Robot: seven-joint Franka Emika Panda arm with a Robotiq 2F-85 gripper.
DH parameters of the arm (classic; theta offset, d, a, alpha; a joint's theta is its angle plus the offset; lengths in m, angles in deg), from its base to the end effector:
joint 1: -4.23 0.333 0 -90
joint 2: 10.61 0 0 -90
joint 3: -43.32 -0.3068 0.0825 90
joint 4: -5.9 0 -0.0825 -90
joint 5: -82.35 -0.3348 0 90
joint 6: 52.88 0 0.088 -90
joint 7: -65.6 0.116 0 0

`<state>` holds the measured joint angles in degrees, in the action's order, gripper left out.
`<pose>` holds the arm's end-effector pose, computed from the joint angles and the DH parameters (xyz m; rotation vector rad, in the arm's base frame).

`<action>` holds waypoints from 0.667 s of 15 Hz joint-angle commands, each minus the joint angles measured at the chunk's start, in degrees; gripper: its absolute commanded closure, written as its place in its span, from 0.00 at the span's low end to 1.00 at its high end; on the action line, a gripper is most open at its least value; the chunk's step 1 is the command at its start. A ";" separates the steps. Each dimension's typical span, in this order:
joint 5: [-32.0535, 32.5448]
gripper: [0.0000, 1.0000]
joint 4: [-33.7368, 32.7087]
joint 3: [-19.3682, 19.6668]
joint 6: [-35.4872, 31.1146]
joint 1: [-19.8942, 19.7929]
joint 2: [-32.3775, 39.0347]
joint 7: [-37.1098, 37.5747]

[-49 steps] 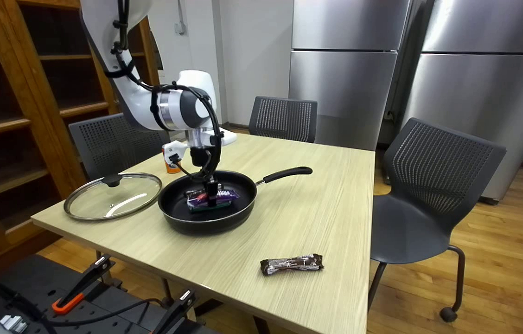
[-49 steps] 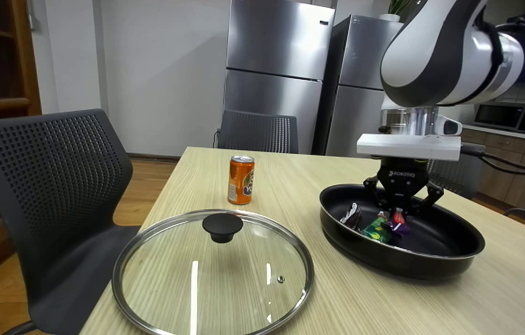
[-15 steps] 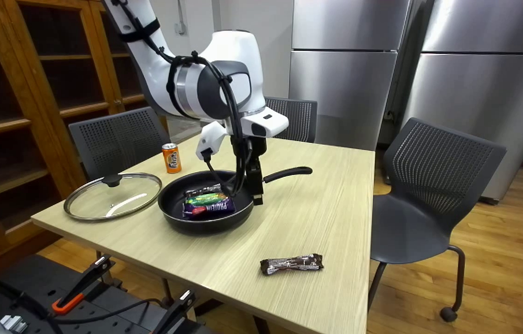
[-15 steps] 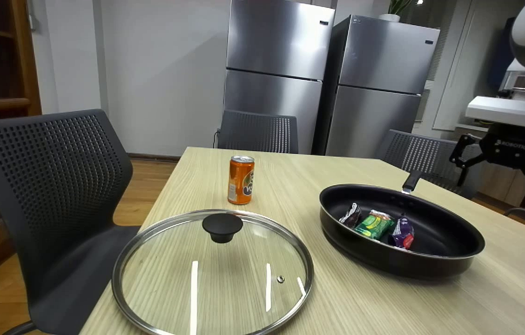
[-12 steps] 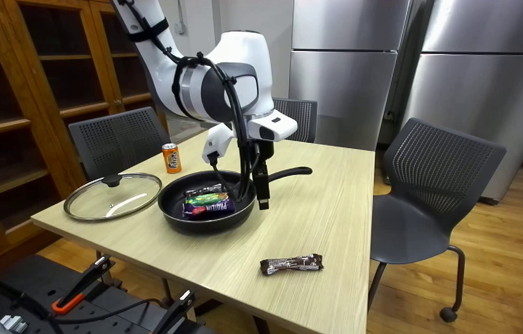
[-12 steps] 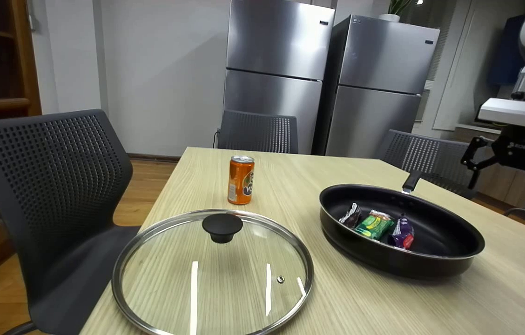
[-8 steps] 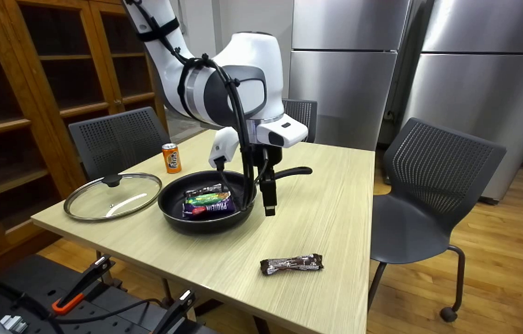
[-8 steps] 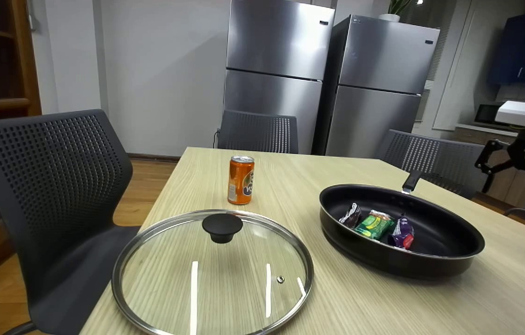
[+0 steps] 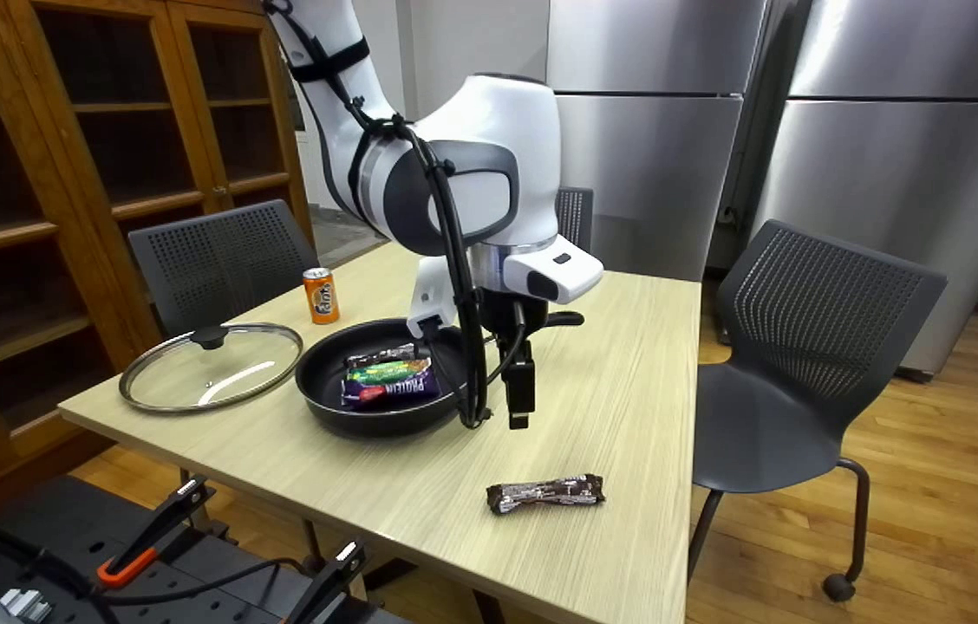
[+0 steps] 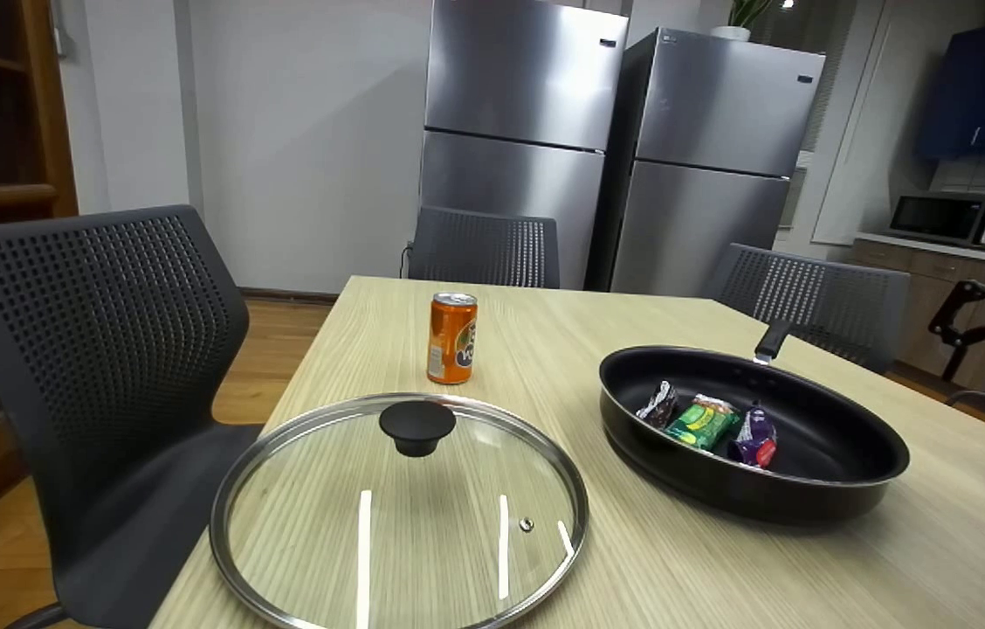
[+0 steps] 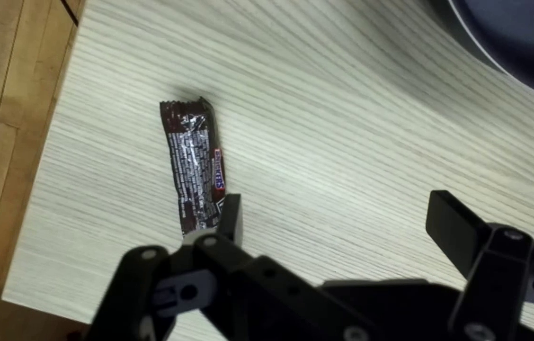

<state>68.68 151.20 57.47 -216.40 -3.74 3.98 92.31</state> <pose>0.4058 -0.1822 0.2167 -2.6864 1.5897 -0.1194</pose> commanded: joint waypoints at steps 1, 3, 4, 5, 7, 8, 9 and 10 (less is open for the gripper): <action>-3.90 0.00 -0.05 -1.87 1.08 -3.57 0.26 -6.20; -5.10 0.00 -0.65 -2.37 1.84 -4.94 0.81 -9.03; -2.79 0.00 -0.02 -0.23 0.22 -2.19 0.99 -4.84; -2.91 0.00 -0.02 -0.19 0.22 -2.47 1.11 -5.28; -2.88 0.00 -0.02 -0.11 0.19 -2.40 1.24 -5.25; -2.87 0.00 -0.02 -0.13 0.19 -2.30 1.24 -5.23; -2.87 0.00 -0.02 -0.13 0.19 -2.27 1.25 -5.22; -2.87 0.00 -0.02 -0.13 0.19 -2.27 1.25 -5.22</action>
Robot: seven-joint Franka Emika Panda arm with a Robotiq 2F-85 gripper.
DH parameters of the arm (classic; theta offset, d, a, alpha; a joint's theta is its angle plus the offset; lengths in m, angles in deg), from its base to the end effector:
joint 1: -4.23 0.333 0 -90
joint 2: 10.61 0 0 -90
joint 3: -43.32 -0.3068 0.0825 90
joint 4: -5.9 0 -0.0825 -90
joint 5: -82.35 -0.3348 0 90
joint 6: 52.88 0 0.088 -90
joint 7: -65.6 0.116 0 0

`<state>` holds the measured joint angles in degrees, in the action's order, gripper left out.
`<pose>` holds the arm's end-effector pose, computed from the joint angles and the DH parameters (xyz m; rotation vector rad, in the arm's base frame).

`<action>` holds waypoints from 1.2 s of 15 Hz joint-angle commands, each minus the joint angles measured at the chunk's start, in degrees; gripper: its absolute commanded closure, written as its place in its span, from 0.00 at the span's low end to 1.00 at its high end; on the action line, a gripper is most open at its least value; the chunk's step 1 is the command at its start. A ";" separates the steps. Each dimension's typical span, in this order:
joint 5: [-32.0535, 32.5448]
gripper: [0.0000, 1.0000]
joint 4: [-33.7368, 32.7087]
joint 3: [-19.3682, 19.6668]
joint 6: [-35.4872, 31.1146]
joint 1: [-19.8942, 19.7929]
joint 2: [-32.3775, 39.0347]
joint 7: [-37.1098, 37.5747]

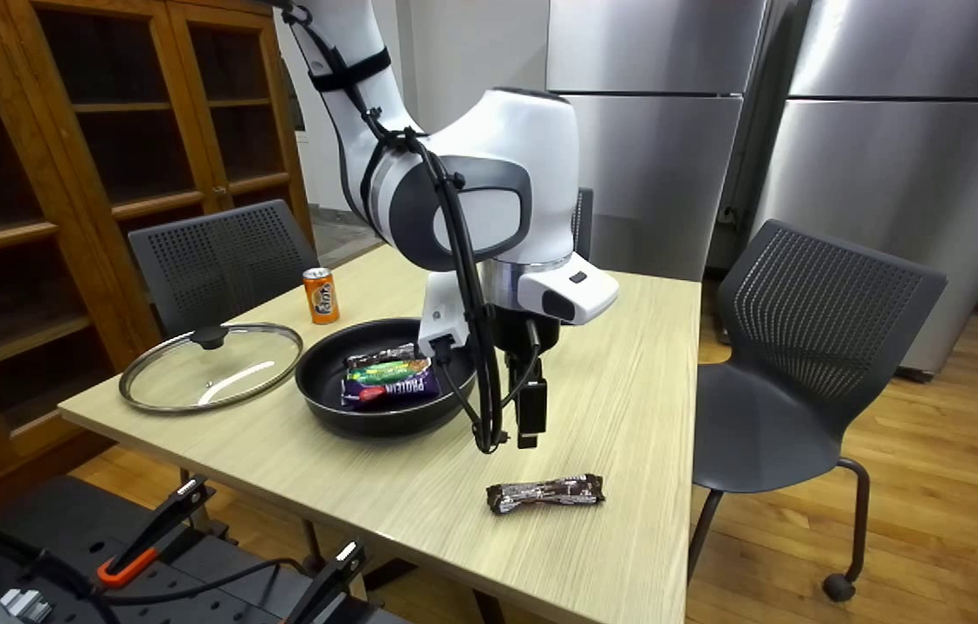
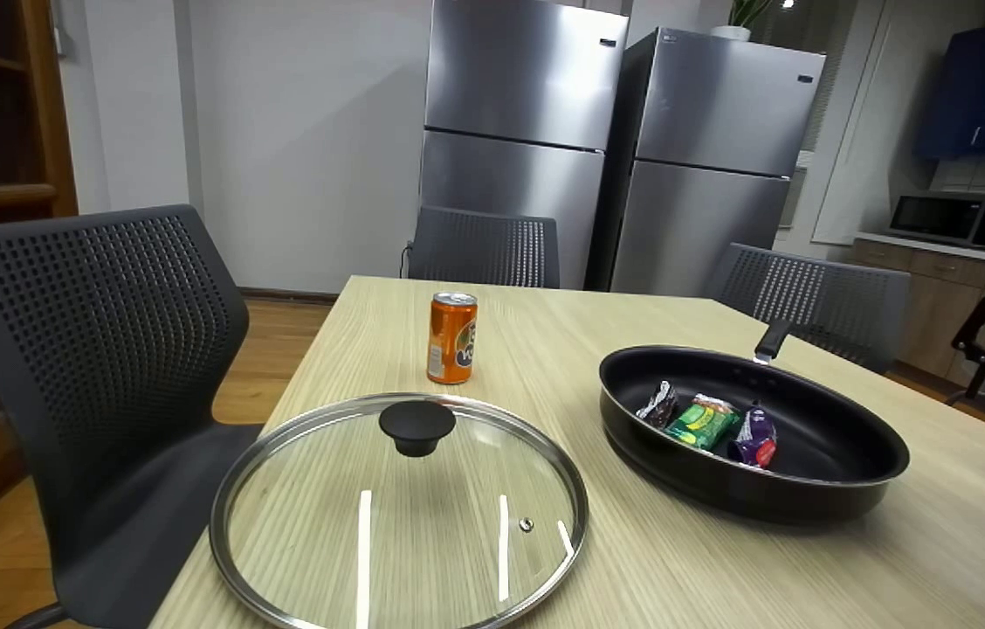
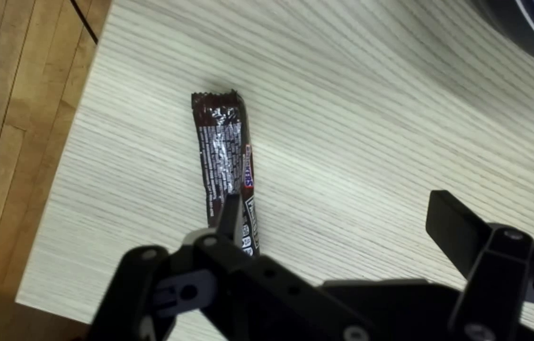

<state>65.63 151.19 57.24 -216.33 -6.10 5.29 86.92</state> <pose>0.3943 -0.1987 0.2067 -2.6878 1.5792 -0.0878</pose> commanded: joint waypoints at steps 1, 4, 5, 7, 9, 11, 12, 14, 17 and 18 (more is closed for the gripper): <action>0.18 0.00 -0.01 0.11 0.12 0.09 -0.06 0.17; -0.17 0.00 -0.09 -0.32 0.06 -0.26 0.03 -0.61; -0.36 0.00 -0.07 -0.44 0.10 -0.39 -0.01 -0.76; -0.08 0.00 0.37 -0.11 -0.81 -0.27 0.37 -0.58; -0.01 0.00 0.57 0.10 -1.20 -0.39 0.76 -0.66; -0.21 0.00 0.63 0.28 -1.52 -0.75 1.45 -0.84; -0.45 0.00 0.73 0.28 -1.65 -1.01 1.59 -0.99; -0.38 0.00 1.07 0.63 -1.87 -1.30 1.87 -1.14; -0.31 0.00 1.28 1.16 -2.25 -1.52 2.85 -1.10; -0.27 0.00 1.34 1.31 -2.28 -1.65 3.19 -1.13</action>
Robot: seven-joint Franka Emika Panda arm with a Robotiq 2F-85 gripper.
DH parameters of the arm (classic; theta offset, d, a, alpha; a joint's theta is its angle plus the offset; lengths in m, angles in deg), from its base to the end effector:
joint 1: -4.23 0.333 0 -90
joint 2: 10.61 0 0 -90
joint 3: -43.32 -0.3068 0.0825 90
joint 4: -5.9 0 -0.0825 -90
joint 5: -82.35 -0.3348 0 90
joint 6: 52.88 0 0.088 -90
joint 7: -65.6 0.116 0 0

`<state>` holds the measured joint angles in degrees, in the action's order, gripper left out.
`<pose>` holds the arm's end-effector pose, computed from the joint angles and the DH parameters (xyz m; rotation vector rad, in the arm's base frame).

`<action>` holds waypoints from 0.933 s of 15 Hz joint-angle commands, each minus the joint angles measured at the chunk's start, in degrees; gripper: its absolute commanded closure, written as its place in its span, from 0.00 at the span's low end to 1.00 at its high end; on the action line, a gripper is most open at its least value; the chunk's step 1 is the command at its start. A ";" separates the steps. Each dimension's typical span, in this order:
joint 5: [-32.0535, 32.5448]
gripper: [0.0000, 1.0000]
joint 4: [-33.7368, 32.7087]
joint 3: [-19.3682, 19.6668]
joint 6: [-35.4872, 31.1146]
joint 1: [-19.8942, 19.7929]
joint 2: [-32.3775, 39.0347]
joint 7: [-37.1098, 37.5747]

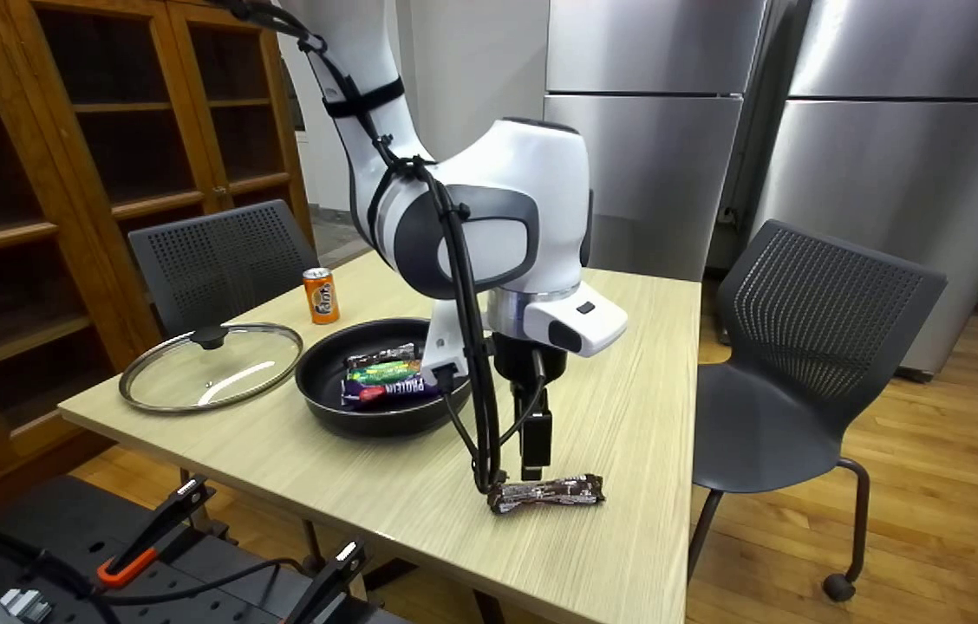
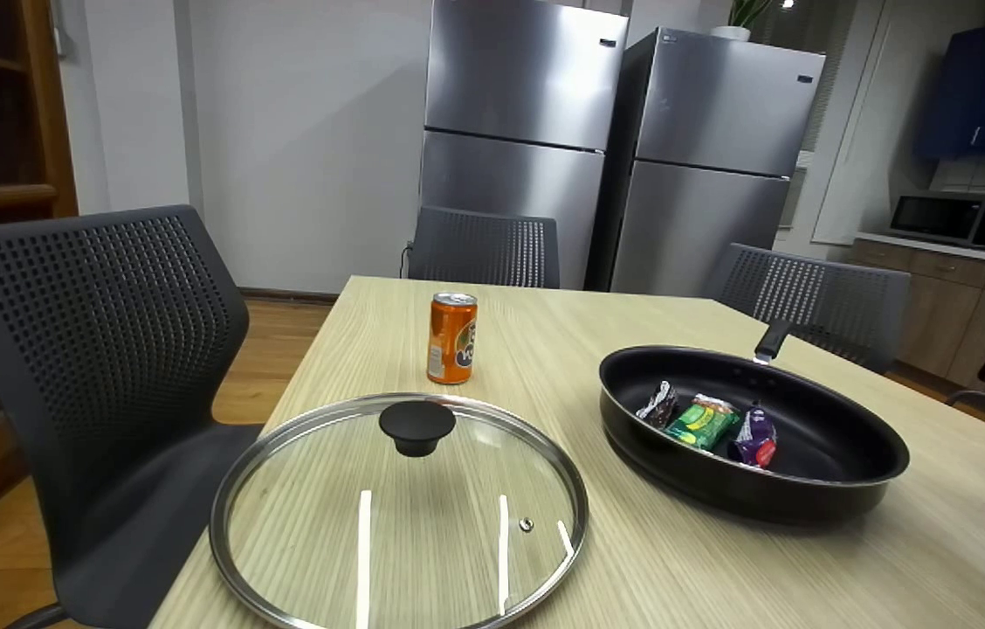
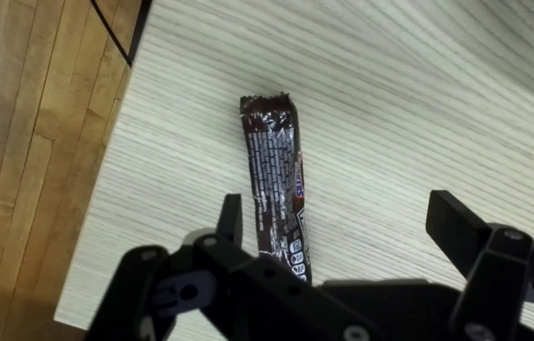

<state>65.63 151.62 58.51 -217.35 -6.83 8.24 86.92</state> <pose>0.3789 -0.2115 0.1856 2.6761 -1.6348 0.0322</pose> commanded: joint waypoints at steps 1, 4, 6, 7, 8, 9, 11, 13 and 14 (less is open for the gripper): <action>-0.37 0.00 0.98 0.04 -1.14 -1.14 0.41 -1.30; -0.40 0.00 0.60 0.19 -1.25 -1.41 1.85 -1.47; -0.97 0.00 0.31 -0.46 -1.74 -2.12 2.64 -2.15; -1.42 0.00 0.21 -0.89 -2.11 -2.55 2.98 -2.35; -1.76 0.00 0.07 -1.24 -2.75 -2.90 3.37 -2.43; -1.60 0.00 -0.12 -1.22 -3.05 -2.93 3.83 -2.31; -1.72 0.00 -0.56 -1.51 -3.62 -3.28 4.66 -2.23; -1.58 0.00 -1.02 -1.51 -3.69 -3.26 5.43 -1.99; -1.53 0.00 -1.25 -1.46 -3.73 -3.19 5.80 -1.85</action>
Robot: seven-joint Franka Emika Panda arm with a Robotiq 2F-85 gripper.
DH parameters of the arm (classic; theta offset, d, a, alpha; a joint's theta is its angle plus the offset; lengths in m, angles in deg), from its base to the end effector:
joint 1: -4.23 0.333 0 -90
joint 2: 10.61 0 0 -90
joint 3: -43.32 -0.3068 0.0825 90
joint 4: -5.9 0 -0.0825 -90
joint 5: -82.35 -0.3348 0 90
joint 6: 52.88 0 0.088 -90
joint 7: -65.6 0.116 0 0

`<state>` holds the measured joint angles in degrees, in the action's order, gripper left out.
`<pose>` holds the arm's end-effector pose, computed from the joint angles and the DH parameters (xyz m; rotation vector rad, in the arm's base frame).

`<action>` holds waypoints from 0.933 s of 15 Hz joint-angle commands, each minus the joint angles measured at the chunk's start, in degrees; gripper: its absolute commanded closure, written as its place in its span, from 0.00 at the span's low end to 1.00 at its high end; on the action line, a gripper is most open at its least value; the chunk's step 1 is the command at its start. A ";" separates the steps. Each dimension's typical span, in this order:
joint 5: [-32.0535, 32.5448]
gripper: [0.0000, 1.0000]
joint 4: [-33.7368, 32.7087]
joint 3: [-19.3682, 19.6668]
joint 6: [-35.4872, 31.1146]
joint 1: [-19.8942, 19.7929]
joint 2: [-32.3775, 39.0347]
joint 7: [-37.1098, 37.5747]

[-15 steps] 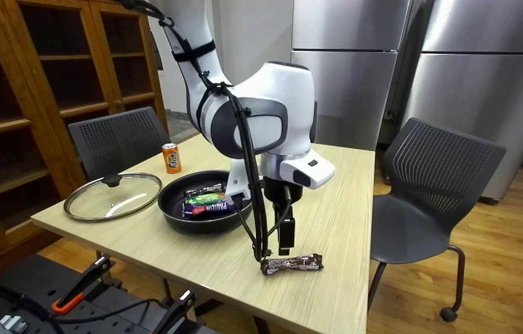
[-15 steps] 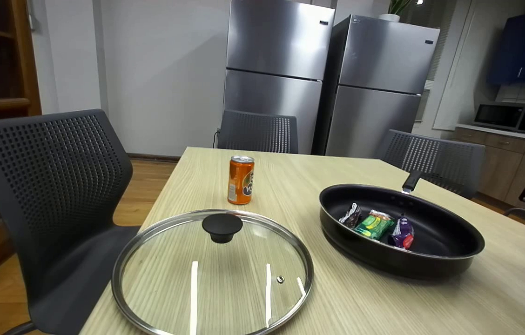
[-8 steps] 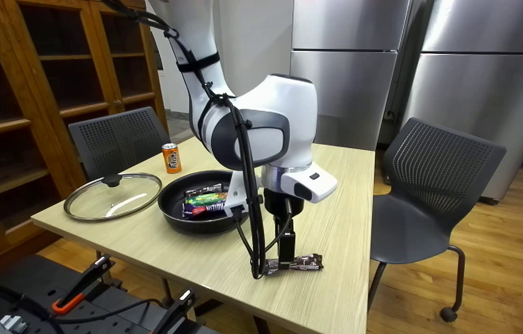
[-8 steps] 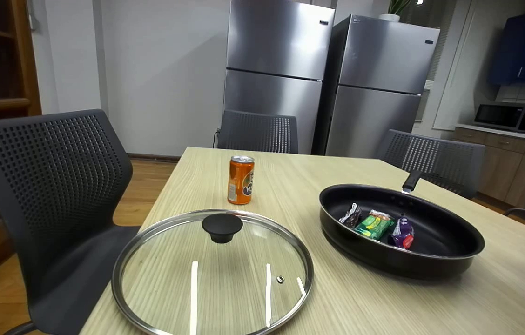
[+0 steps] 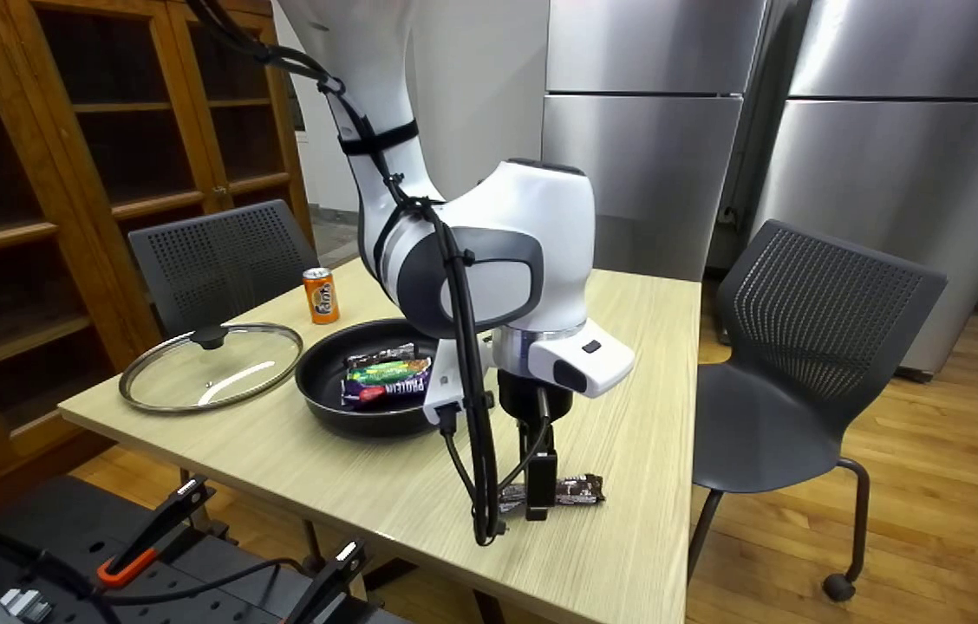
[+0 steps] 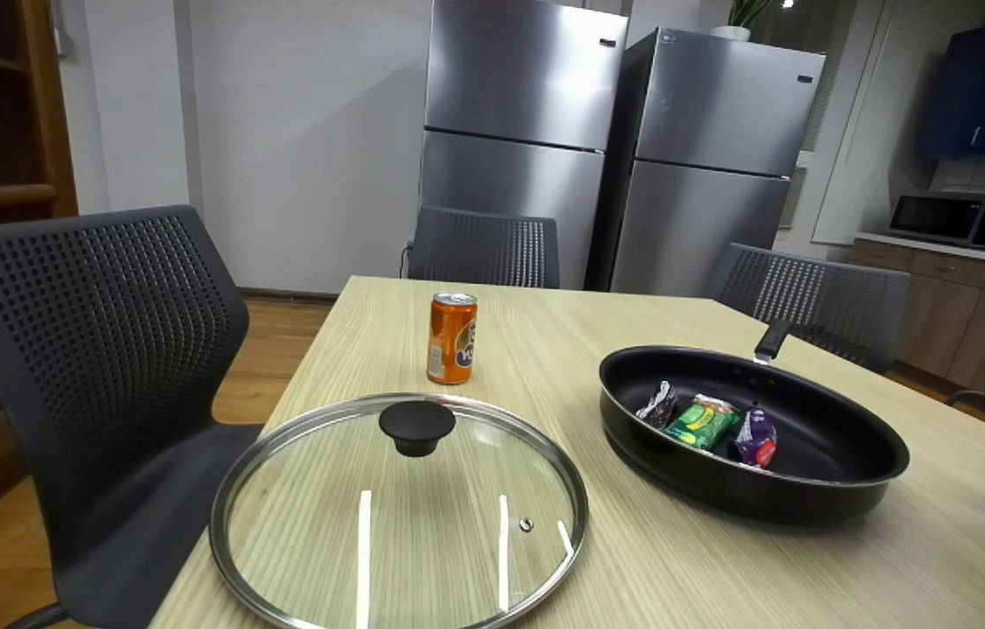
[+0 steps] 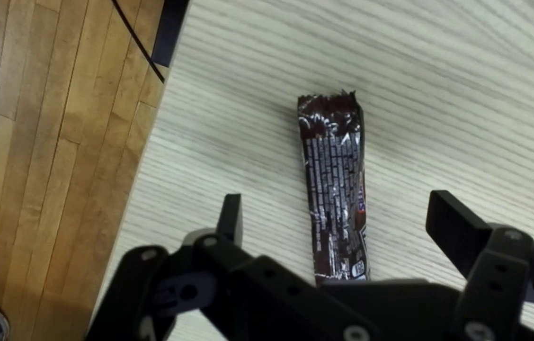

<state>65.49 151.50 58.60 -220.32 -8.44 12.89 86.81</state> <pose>0.3648 -0.2243 0.1577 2.6215 -1.6527 -0.0043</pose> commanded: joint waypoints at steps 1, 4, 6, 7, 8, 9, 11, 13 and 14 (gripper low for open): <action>-1.23 0.00 -1.42 -1.43 -0.67 -1.42 1.50 -1.61; -1.12 0.00 -2.18 -1.44 -0.67 -1.28 2.41 -1.43; -1.13 0.00 -2.63 -1.51 -0.61 -1.30 2.83 -1.42; -1.09 0.00 -2.86 -1.48 -0.63 -1.24 3.08 -1.36; -1.10 0.00 -3.06 -1.51 -0.68 -1.25 3.28 -1.35; -1.06 0.25 -3.28 -1.47 -0.75 -1.17 3.52 -1.30; -0.92 0.34 -3.70 -1.32 -0.81 -1.01 4.00 -1.20; -0.85 0.51 -3.94 -1.25 -0.92 -0.94 4.35 -1.20; -0.94 0.60 -3.93 -1.40 -1.07 -1.11 4.38 -1.34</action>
<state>65.49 148.32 58.22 -220.73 -8.45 16.74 86.81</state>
